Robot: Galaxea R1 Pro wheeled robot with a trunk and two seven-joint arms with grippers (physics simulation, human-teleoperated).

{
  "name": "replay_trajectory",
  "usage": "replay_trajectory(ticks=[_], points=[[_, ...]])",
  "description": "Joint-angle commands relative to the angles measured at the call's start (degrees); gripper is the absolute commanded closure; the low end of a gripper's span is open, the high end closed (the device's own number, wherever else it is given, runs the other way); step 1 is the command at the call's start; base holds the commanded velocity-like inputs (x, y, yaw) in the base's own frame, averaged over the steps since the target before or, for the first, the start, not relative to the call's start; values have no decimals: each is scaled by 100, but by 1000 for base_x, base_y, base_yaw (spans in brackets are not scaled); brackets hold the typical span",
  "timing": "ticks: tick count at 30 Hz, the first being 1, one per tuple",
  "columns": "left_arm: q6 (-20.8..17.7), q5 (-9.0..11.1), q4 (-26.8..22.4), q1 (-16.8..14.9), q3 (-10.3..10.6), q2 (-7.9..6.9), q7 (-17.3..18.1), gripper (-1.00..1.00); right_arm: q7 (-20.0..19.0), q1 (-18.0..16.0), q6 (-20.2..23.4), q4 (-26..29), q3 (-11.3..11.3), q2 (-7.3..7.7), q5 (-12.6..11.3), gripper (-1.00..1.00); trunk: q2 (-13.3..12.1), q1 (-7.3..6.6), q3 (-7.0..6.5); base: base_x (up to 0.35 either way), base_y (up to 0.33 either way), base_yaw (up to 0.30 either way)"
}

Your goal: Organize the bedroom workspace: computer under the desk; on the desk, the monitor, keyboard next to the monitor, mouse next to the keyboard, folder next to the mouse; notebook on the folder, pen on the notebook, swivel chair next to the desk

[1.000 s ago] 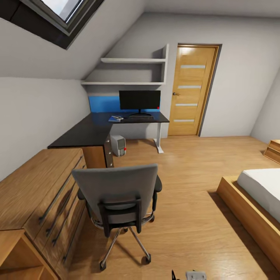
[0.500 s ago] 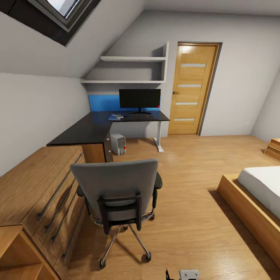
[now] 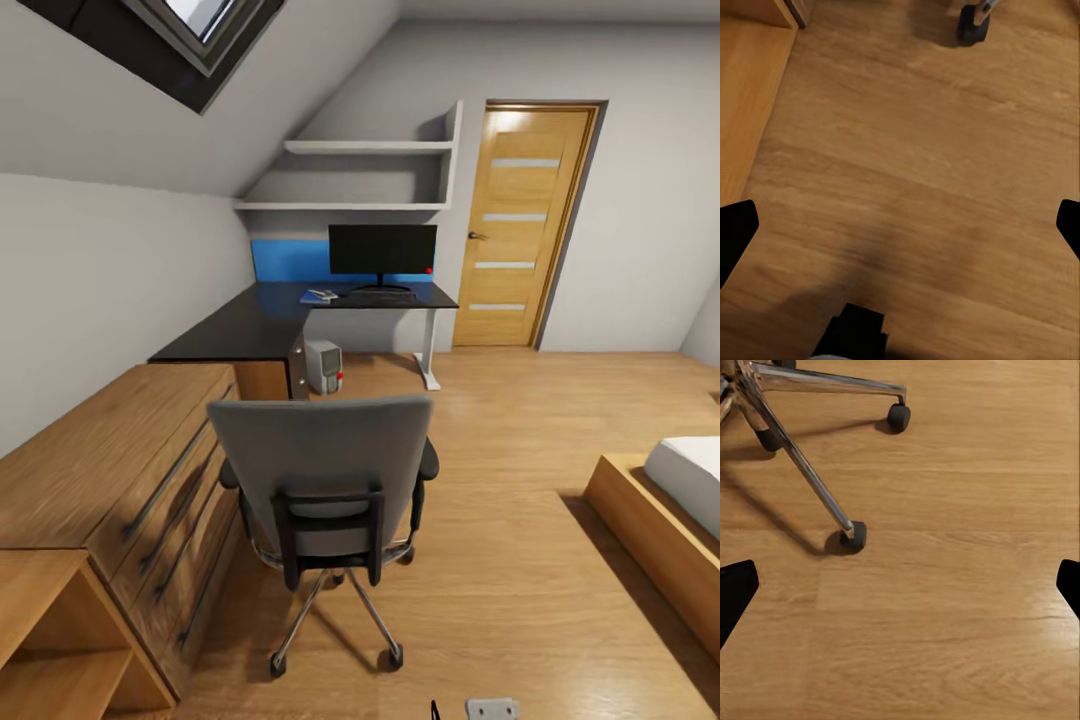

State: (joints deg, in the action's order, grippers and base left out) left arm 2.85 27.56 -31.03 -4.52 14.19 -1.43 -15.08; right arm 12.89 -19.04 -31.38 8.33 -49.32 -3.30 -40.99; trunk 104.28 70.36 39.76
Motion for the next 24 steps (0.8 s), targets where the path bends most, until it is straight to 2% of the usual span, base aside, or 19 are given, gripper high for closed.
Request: replay_trajectory(ticks=[1,6,19,24], points=[[29,58,1,-5,49,-5,-39,-100,47,-3,-9,2,-50,1,-14,-100,44,22,24,0,0,268],[29,57,1,-5,48,-3,-39,-100,47,-3,-9,2,-52,7,-9,-100,245,132,117,0,0,130],[22,64,1,-5,41,-15,-33,-100,47,-3,-9,2,-52,13,3,-100,766,417,351,0,3,3],[25,65,1,-5,41,-15,-28,-100,47,-3,-9,2,-53,13,4,-100,966,527,440,0,189,0]])
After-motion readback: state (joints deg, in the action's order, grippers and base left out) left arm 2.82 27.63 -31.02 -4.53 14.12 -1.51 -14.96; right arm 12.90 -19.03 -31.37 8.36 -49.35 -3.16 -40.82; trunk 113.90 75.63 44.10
